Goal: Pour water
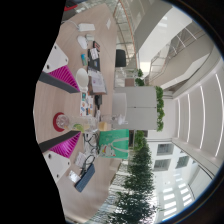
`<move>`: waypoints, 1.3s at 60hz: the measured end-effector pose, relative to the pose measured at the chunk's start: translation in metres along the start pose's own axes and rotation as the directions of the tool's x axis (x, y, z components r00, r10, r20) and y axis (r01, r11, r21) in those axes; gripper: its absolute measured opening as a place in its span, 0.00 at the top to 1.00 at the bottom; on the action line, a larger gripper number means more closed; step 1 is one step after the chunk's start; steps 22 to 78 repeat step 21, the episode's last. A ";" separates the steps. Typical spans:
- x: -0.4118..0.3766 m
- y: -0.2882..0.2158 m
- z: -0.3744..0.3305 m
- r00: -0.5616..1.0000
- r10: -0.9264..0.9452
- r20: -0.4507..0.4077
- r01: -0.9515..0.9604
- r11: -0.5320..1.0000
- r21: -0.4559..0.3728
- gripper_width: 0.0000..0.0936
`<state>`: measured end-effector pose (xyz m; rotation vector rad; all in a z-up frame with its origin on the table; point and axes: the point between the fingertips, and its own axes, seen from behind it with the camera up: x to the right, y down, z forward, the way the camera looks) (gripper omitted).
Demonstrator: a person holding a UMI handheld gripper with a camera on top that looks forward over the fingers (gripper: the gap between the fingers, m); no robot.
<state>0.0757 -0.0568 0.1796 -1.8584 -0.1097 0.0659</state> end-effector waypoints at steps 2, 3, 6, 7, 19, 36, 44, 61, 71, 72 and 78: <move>-0.007 -0.007 -0.020 1.000 0.013 -0.011 -0.013 1.000 0.006 0.10; -0.015 -0.011 -0.027 1.000 0.019 -0.021 -0.019 1.000 0.008 0.10; -0.023 -0.021 -0.059 0.998 0.041 -0.038 -0.041 0.999 0.011 0.10; -0.026 -0.024 -0.068 0.998 0.049 -0.045 -0.048 0.999 0.010 0.10; -0.068 -0.053 -0.169 0.990 0.100 -0.095 -0.101 0.995 -0.006 0.10; -0.074 -0.058 -0.182 0.990 0.110 -0.093 -0.111 0.994 -0.007 0.10; -0.074 -0.058 -0.182 0.990 0.110 -0.093 -0.111 0.994 -0.007 0.10; -0.074 -0.058 -0.182 0.990 0.110 -0.093 -0.111 0.994 -0.007 0.10; -0.074 -0.058 -0.182 0.990 0.110 -0.093 -0.111 0.994 -0.007 0.10; -0.074 -0.058 -0.182 0.990 0.110 -0.093 -0.111 0.994 -0.007 0.10; -0.074 -0.058 -0.182 0.990 0.110 -0.093 -0.111 0.994 -0.007 0.10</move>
